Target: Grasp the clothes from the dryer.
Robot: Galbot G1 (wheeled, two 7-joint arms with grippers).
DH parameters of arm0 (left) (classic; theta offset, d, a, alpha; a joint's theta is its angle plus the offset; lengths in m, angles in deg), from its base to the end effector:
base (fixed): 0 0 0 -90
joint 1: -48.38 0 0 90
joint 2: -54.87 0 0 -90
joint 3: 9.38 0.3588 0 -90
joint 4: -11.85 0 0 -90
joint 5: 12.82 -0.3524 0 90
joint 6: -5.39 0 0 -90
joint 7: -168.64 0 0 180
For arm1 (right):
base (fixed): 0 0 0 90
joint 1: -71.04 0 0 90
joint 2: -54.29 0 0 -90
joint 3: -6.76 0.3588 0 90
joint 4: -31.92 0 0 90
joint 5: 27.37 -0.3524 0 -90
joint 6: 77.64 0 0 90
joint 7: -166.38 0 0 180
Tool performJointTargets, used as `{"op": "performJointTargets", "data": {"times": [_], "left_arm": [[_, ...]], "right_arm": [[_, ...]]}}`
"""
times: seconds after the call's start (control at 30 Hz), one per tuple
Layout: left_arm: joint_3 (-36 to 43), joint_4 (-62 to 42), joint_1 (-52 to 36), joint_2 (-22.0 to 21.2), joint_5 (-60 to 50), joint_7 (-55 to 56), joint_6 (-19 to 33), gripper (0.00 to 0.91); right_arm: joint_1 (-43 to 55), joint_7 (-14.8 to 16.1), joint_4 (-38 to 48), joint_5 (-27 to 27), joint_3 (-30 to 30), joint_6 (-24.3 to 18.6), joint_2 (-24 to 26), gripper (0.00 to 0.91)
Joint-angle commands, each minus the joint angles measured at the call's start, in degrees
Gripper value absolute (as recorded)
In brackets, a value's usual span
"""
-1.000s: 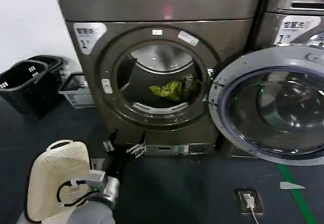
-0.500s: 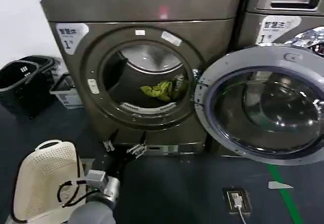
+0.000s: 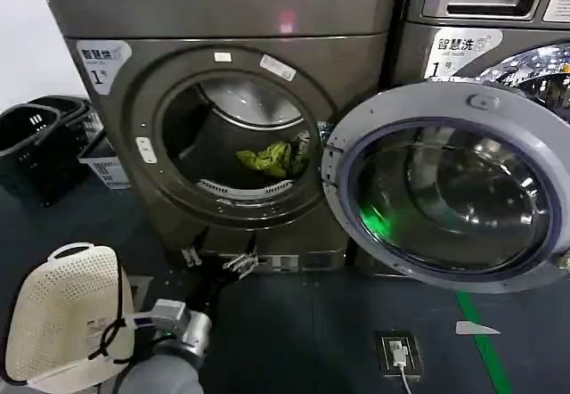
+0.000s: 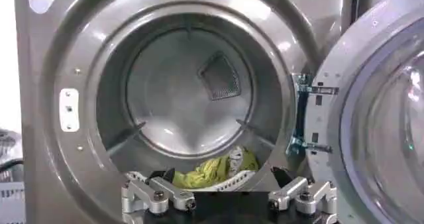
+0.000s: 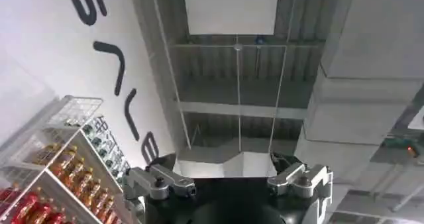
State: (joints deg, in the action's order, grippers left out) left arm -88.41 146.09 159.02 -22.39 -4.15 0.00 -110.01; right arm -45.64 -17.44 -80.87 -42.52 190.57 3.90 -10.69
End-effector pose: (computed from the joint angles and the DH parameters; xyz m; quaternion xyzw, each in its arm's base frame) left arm 0.1894 -0.0220 -0.2004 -0.0582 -0.9976 -0.0069 0.0365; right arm -0.0482 -0.3878 -0.0478 0.5592 0.6873 -0.3719 0.2768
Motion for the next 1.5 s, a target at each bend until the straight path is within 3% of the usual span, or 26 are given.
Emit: {"op": "performJointTargets", "data": {"times": [0.03, 1.5], "left_arm": [[0.1, 0.0, 0.0, 0.0, 0.0, 0.0, 0.0, 0.907], [0.4, -0.3, -0.1, 0.0, -0.2, -0.1, 0.2, 0.907]], "right_arm": [[0.0, 0.1, 0.1, 0.1, 0.0, -0.3, 0.0, 0.907], [0.3, 1.0, 0.1, 0.2, -0.3, -2.3, -0.5, 0.907]]}}
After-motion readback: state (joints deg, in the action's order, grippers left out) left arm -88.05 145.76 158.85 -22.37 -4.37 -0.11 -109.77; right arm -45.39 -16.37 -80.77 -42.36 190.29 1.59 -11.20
